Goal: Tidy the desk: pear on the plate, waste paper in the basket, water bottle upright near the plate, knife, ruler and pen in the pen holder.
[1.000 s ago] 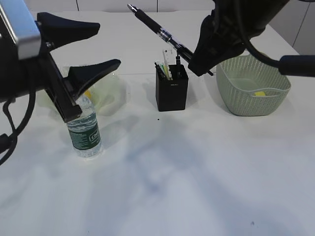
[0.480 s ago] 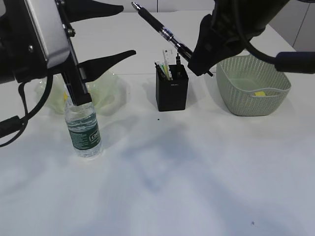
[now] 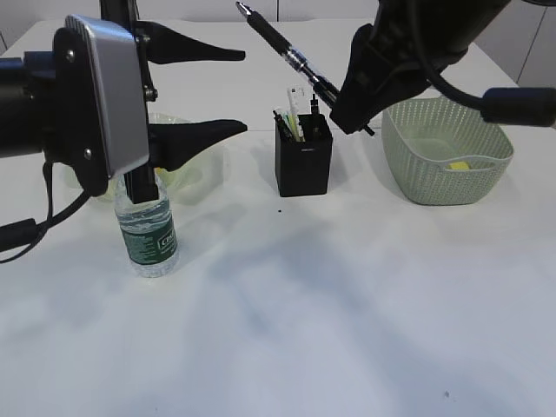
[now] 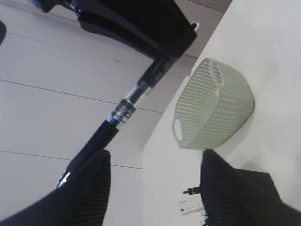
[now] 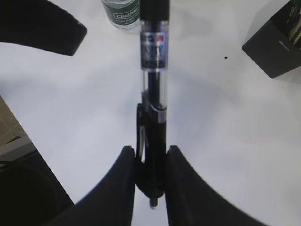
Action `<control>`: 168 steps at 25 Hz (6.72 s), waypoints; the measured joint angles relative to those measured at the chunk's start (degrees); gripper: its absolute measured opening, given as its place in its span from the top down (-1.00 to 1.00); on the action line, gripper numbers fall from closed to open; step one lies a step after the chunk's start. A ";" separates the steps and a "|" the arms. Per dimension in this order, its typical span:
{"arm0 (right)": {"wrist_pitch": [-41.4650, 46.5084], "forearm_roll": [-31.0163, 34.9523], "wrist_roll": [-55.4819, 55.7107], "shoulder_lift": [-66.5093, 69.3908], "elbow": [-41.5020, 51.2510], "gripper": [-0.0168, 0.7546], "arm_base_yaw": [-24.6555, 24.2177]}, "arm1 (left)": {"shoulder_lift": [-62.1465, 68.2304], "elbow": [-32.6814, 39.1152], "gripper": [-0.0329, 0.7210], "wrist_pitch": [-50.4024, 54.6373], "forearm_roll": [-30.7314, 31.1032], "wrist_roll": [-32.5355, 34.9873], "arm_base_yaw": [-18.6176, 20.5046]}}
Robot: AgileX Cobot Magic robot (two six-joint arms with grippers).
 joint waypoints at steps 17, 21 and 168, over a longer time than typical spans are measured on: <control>0.09 1.30 4.89 0.08 0.00 0.63 0.00 | 4.87 -8.14 -0.20 6.02 2.16 6.01 -5.38; 0.09 1.39 6.08 0.08 0.00 0.63 0.00 | 4.62 -8.14 -0.20 6.71 2.29 6.01 -5.48; 0.14 -17.63 16.86 -1.08 10.08 -0.24 -3.58 | 39.02 -38.40 0.73 3.51 -44.28 -38.16 -6.76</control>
